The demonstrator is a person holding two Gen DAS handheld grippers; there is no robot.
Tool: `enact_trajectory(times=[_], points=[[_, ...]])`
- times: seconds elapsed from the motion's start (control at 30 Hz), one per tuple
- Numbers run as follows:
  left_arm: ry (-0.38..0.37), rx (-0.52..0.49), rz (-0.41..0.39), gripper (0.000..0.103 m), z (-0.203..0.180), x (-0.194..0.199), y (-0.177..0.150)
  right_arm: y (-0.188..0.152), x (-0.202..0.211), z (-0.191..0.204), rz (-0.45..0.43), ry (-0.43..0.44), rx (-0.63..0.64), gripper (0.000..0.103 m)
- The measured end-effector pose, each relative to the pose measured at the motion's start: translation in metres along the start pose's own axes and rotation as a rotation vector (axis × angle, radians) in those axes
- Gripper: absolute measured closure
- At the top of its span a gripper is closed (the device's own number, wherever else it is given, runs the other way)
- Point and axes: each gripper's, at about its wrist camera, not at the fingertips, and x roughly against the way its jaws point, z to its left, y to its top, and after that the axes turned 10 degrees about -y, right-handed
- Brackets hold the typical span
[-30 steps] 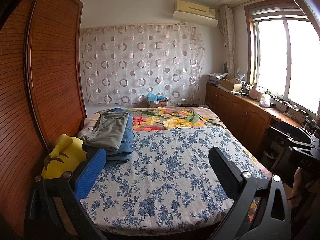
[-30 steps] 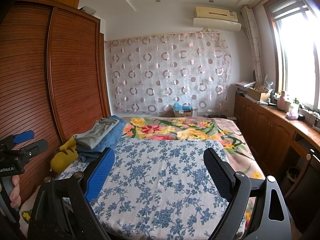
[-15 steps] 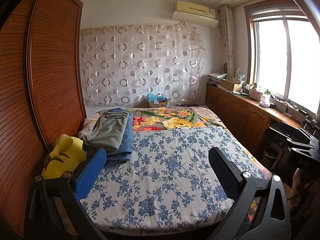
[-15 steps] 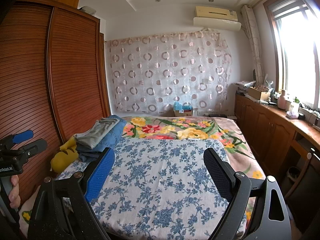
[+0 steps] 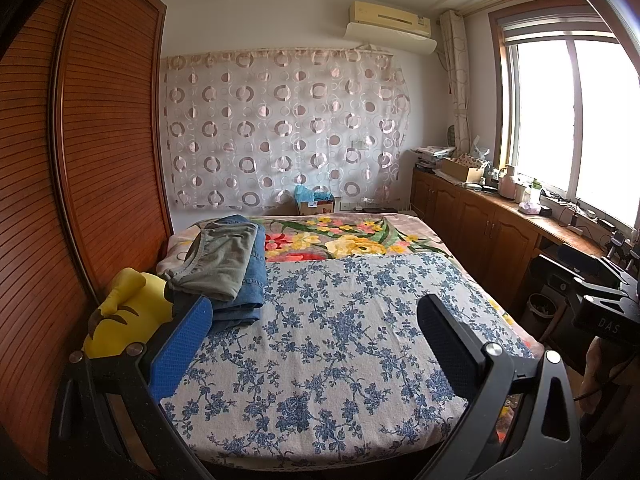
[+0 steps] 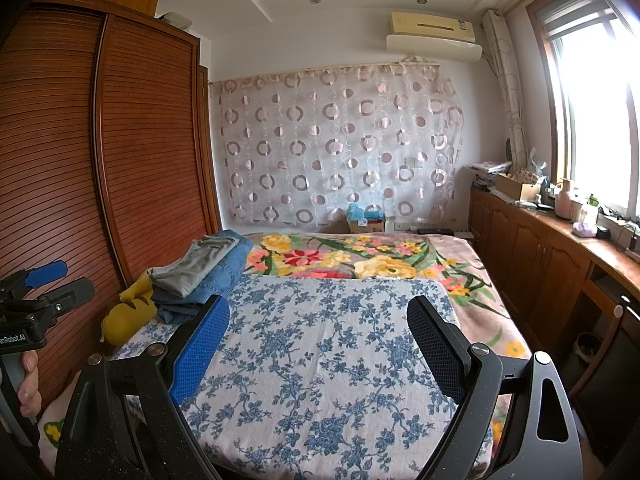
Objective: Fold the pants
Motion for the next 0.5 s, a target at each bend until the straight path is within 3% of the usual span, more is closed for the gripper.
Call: enact_trajectory(times=[0.5], points=[[-0.001,0.001,0.0,0.001,0.0,0.0,0.0,-0.0011,-0.0006,-0.0008,-0.001,-0.002,-0.001,0.012]])
